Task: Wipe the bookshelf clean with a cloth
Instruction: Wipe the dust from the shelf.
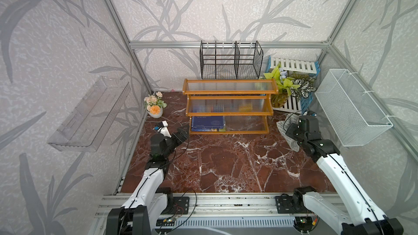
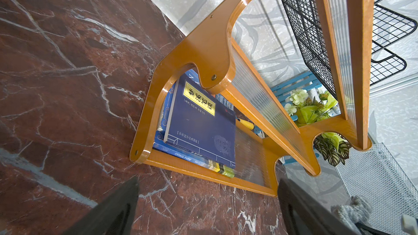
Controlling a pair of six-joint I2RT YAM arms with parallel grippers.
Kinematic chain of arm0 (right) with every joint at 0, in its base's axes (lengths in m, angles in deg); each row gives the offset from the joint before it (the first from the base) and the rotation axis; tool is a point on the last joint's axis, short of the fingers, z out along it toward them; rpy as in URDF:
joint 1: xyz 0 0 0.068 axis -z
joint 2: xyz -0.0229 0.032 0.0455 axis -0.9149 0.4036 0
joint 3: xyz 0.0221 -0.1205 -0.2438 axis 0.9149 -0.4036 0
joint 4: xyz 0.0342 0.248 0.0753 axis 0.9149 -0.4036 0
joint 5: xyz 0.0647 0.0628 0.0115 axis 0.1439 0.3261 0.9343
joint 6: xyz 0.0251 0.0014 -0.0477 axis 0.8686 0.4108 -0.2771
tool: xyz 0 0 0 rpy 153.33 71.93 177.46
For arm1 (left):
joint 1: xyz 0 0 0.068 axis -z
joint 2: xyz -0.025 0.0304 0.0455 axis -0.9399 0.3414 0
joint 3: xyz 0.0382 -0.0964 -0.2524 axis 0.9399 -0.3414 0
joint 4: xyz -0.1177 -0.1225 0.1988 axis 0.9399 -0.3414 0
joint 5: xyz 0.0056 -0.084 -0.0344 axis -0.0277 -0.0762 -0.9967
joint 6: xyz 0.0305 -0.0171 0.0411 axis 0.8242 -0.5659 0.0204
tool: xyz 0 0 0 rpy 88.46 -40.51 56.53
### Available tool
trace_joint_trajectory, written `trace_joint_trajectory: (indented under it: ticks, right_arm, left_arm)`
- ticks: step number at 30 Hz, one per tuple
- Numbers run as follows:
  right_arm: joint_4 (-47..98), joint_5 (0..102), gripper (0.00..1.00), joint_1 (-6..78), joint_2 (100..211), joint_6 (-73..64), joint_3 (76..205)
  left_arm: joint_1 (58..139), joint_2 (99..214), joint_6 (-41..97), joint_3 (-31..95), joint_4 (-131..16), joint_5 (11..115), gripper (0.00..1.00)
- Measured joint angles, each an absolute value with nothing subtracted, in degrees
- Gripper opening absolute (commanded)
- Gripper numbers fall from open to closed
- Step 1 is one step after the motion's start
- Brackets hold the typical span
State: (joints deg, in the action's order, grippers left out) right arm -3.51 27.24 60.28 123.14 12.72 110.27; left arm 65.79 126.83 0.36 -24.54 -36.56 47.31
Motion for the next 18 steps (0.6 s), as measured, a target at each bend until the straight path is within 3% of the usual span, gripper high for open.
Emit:
trace_joint_trajectory:
  ticks: [18]
  right_arm:
    - [20.8,39.1,0.0,66.7,162.0,22.5,112.5]
  left_arm:
    - [65.8,131.0,0.4,-24.5,-33.8,46.8,1.0]
